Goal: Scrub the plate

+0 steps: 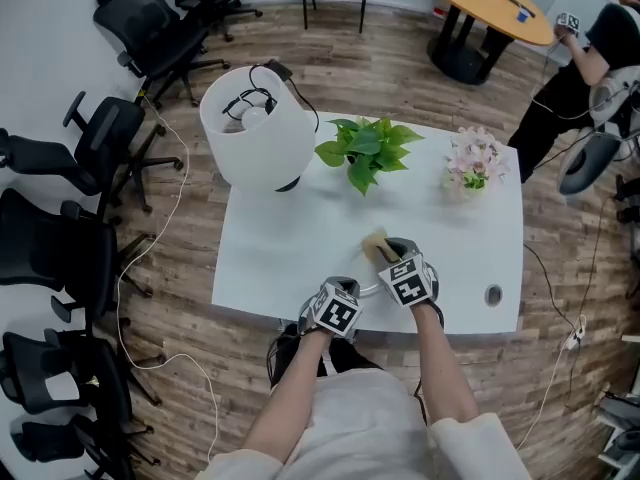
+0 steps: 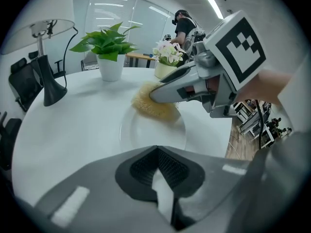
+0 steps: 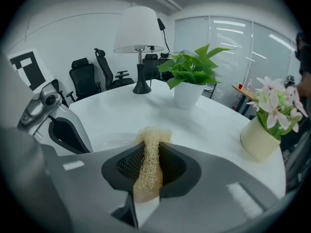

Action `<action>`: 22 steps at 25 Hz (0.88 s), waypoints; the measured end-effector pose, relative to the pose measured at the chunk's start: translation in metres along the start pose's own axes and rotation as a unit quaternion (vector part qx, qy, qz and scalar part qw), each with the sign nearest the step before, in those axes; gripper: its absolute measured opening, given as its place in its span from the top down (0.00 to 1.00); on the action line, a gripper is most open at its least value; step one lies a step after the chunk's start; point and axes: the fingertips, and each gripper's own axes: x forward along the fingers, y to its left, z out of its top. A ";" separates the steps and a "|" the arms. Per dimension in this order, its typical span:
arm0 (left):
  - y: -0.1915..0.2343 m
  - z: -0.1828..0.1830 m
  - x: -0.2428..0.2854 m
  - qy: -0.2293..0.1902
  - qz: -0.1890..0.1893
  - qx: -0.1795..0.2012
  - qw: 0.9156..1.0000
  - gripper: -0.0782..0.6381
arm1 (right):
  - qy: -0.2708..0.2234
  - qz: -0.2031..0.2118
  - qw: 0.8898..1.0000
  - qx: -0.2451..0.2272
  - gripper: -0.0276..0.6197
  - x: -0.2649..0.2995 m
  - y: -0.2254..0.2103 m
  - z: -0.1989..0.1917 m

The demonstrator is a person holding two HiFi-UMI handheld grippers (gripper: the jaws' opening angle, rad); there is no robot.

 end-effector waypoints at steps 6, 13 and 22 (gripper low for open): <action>-0.002 0.001 0.005 -0.004 -0.013 -0.008 1.000 0.89 | -0.018 0.027 0.999 0.025 0.80 0.006 0.030 -0.002; -0.002 0.001 0.005 -0.004 -0.021 0.001 1.000 0.89 | -0.018 0.070 0.997 0.014 0.80 0.005 0.066 -0.003; 0.004 -0.002 -0.006 0.003 -0.045 0.016 0.999 0.89 | 0.001 0.031 0.999 0.023 0.80 0.004 0.034 -0.006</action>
